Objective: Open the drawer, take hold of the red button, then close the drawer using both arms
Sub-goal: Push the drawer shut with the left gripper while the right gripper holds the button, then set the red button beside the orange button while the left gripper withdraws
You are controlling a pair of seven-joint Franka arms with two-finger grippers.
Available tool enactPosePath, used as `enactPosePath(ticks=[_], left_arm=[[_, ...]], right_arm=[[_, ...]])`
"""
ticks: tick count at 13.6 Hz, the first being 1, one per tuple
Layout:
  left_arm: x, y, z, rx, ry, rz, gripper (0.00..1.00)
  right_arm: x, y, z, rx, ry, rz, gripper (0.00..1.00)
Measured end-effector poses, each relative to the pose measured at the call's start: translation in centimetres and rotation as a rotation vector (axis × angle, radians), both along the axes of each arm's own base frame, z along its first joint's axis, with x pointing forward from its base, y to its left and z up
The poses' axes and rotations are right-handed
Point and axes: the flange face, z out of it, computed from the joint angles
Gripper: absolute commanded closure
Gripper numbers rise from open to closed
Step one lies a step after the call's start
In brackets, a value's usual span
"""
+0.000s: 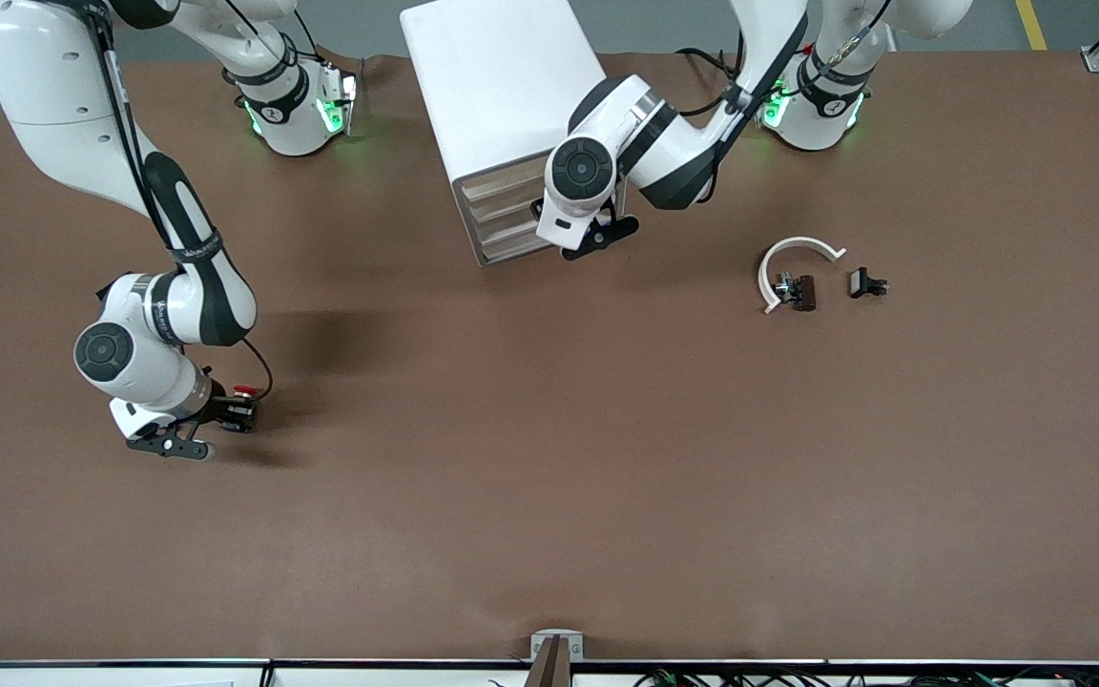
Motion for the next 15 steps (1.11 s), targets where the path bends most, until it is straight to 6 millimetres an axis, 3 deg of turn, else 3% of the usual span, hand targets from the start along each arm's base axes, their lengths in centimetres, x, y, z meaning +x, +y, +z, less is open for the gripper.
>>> enactPosePath(ticks=[2, 6, 7, 8, 12, 15], left_arm=[[3.9, 2.0, 1.5, 0.021, -0.077, 0.004, 0.00], [13.1, 8.7, 6.6, 0.068, -0.249, 0.052, 0.00], [14.8, 10.7, 8.1, 0.075, -0.283, 0.058, 0.00], [16.3, 12.9, 9.7, 0.075, -0.307, 0.048, 0.00], [22.4, 24.9, 16.0, 0.014, -0.330, -0.074, 0.00], [24.4, 32.0, 19.6, -0.014, -0.351, -0.122, 0.00]], right_arm=[[0.0, -0.5, 0.0, 0.000, 0.003, -0.009, 1.00], [-0.3, -1.8, -0.2, 0.000, 0.022, -0.024, 1.00], [-0.4, -1.9, -0.2, 0.001, 0.028, -0.025, 0.69], [-0.4, -1.9, -0.2, 0.001, 0.033, -0.025, 0.01], [-0.4, -1.4, -0.1, 0.006, 0.068, -0.018, 0.00], [0.9, -0.9, 3.0, 0.010, 0.129, -0.013, 0.00]])
